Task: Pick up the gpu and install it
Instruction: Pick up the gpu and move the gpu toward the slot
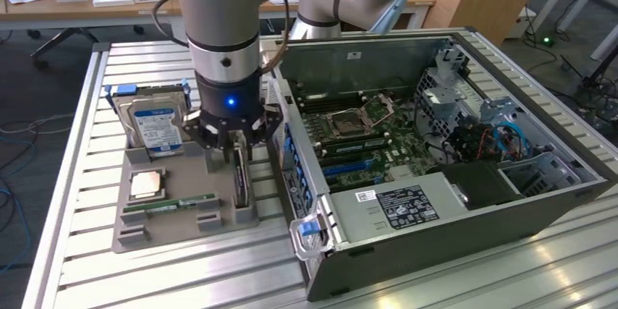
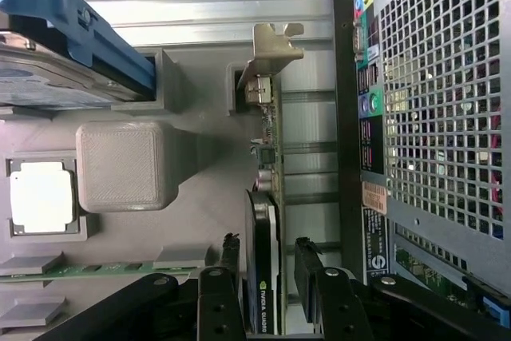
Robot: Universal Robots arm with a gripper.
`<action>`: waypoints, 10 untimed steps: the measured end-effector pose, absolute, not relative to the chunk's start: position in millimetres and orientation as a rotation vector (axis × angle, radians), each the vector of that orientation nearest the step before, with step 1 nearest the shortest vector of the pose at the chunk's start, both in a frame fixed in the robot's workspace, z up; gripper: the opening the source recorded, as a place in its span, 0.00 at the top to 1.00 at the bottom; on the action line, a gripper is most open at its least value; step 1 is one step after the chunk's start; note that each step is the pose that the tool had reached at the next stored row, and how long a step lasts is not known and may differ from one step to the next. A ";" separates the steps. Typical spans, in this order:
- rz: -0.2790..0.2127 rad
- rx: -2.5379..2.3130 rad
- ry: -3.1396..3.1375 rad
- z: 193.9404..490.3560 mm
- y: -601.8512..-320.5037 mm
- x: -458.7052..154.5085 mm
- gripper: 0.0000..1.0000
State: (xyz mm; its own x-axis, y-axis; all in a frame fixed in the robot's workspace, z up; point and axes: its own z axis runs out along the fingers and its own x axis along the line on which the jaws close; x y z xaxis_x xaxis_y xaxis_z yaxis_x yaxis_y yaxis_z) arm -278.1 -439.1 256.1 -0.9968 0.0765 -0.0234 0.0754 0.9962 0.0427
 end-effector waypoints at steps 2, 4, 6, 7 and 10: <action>0.065 0.119 3.114 255.0 -439.1 -278.1 0.58; 0.065 0.118 3.114 254.7 -440.6 -278.0 0.58; 0.065 0.119 3.114 254.6 -443.3 -278.1 0.58; 0.065 0.119 3.114 254.5 -444.7 -278.1 0.58; 0.065 0.119 3.113 252.0 -446.5 -278.1 0.58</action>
